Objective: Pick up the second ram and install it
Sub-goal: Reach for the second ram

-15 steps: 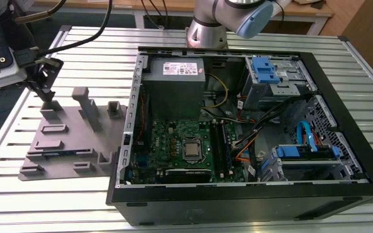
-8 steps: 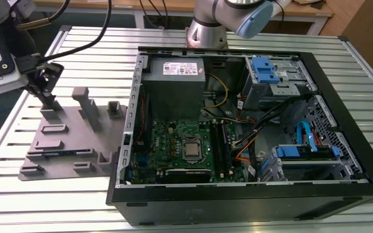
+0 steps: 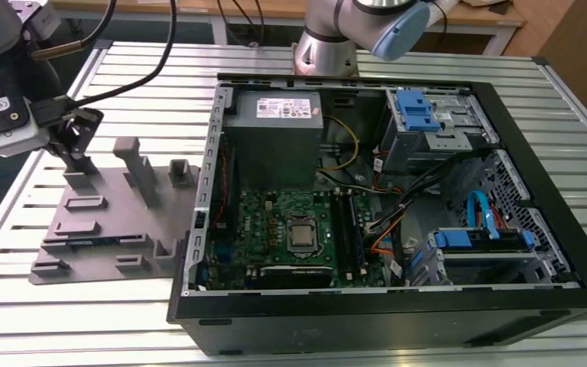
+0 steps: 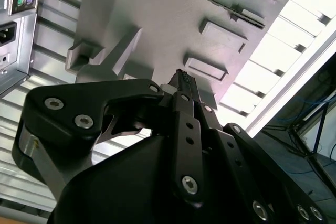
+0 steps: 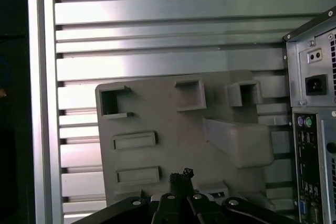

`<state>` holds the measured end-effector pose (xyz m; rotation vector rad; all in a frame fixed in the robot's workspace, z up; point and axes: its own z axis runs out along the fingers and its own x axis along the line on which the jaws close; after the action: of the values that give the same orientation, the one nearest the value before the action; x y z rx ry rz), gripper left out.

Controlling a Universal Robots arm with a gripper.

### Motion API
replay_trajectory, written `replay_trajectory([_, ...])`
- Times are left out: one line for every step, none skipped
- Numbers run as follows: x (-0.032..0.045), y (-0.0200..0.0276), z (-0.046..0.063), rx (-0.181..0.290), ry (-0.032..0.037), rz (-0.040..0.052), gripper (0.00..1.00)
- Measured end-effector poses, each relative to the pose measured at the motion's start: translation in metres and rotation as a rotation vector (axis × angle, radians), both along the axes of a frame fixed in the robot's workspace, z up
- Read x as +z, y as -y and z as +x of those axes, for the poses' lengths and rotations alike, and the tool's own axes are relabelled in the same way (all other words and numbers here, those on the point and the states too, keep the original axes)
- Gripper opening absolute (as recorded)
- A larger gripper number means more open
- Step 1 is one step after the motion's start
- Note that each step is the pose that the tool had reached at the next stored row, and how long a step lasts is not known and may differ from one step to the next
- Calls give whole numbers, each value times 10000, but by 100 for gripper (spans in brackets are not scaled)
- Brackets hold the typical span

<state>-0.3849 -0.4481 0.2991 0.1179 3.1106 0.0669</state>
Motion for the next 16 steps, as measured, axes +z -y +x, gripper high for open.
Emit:
replay_trajectory([-15,0,0,0,0,0,7])
replay_trajectory([-30,0,0,0,0,0,7])
replay_trajectory([-45,0,0,0,0,0,7])
replay_trajectory([-60,0,0,0,0,0,7])
replay_trajectory([-75,0,0,0,0,0,7])
replay_trajectory([-87,0,0,0,0,0,7])
replay_trajectory([-101,0,0,0,0,0,7])
replay_trajectory([-114,0,0,0,0,0,7])
replay_trajectory([-128,0,0,0,0,0,7])
replay_trajectory([-145,0,0,0,0,0,7])
replay_trajectory([-162,0,0,0,-1,0,7])
replay_trajectory([-180,0,0,0,0,0,7])
replay_trajectory([-196,0,0,0,0,0,7])
replay_trajectory([-213,0,0,1,0,0,7])
replay_trajectory([-229,0,0,0,0,0,7])
replay_trajectory([-244,0,0,0,0,0,7])
